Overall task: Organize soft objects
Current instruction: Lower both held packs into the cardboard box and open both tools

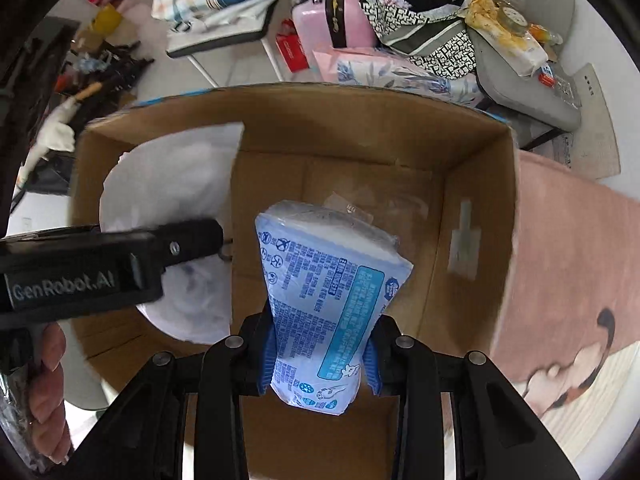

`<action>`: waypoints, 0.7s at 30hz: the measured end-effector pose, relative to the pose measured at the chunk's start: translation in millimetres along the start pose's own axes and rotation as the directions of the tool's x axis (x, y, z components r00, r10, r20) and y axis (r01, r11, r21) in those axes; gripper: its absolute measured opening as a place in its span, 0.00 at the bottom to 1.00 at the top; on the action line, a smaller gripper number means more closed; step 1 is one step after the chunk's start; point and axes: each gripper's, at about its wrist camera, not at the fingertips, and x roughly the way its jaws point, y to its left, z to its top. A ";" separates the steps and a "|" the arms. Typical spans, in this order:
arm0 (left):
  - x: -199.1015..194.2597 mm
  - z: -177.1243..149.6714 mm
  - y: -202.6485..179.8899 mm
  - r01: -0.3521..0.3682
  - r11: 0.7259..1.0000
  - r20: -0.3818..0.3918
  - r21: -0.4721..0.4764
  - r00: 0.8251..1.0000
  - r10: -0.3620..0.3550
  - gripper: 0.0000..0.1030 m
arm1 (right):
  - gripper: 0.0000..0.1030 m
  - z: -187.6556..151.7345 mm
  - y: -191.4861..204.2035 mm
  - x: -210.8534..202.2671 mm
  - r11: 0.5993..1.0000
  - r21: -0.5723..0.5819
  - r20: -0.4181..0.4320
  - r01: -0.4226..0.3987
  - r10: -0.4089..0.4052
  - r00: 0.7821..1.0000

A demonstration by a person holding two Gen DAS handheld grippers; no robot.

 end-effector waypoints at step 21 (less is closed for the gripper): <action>-37.5 -4.9 -9.2 -0.102 0.994 0.106 0.026 0.989 0.099 0.99 | 0.91 3.7 5.5 0.9 0.994 -0.032 -0.041 0.102 -0.103 0.994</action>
